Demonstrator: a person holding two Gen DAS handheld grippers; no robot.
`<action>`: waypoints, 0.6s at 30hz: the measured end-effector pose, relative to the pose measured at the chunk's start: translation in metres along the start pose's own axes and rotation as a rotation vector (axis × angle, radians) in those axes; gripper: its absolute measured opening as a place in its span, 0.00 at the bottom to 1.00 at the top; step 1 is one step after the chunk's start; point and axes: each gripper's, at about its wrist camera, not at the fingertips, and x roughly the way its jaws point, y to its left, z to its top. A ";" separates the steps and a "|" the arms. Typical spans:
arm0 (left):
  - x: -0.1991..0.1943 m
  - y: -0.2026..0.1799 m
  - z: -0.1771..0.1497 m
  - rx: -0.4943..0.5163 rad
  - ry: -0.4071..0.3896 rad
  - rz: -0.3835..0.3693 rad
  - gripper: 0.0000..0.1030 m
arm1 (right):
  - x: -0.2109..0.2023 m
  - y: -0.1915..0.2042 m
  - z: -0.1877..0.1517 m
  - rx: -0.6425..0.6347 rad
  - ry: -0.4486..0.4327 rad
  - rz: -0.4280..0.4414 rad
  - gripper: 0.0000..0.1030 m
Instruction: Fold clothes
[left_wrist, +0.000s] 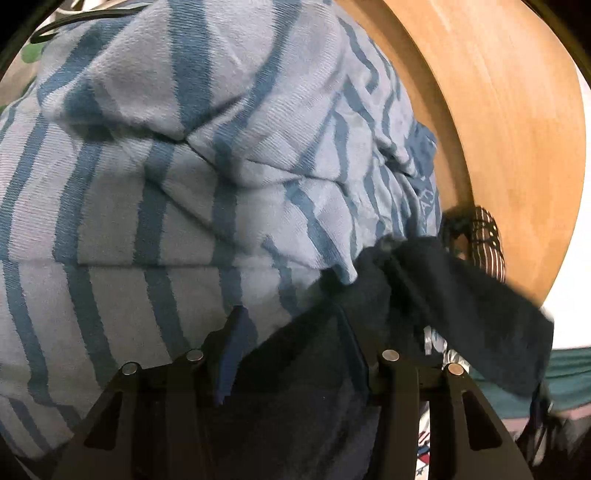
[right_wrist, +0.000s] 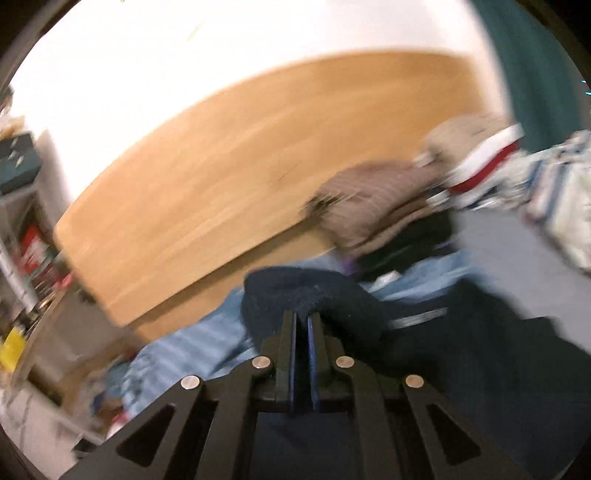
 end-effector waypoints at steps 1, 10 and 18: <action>0.001 -0.003 -0.002 0.014 0.008 -0.008 0.49 | -0.015 -0.015 -0.001 0.029 -0.026 -0.060 0.07; 0.016 -0.028 -0.021 0.153 0.096 -0.039 0.49 | -0.003 -0.104 -0.056 0.318 0.288 -0.232 0.54; 0.041 -0.031 -0.025 0.108 0.191 -0.148 0.49 | 0.086 -0.058 -0.055 0.165 0.438 -0.010 0.56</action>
